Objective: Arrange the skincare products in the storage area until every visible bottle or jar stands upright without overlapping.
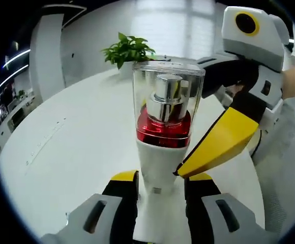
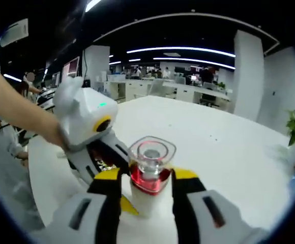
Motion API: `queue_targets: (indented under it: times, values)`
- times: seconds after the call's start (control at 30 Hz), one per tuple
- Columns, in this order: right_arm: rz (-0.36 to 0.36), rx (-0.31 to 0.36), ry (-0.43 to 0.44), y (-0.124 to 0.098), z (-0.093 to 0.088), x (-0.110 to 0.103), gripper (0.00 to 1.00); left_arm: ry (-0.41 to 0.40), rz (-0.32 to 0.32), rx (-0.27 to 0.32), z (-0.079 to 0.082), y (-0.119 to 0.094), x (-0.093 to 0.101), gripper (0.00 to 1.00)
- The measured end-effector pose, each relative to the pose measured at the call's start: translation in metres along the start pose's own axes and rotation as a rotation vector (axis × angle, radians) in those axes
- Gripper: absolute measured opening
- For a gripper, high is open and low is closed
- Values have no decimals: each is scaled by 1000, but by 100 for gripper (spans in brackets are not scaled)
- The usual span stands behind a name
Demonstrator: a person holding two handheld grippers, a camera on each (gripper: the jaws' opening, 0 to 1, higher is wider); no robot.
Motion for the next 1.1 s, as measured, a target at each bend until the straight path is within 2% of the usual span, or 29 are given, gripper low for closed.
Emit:
queue_targets:
  times: [0.4, 0.7, 1.1]
  values:
    - [2, -27, 30, -11, -9, -15, 51, -46, 53, -27, -16, -25, 6, 55]
    - [35, -47, 89, -23, -25, -34, 61, -160, 101, -21, -31, -55, 18, 68]
    - [65, -48, 125, -42, -36, -54, 72, -290, 184, 3, -50, -99, 29, 77]
Point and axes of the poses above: the point that each gripper's makers call its tool centre point, and the gripper's own axes: y roughly forward along the fingers, x roughly to its right, z roughly out of its top, the point moved 5 cm from there along -y, roughly backward along the fingers, and after that the axes turned 11 degrees about z, right-handed, at the moved point
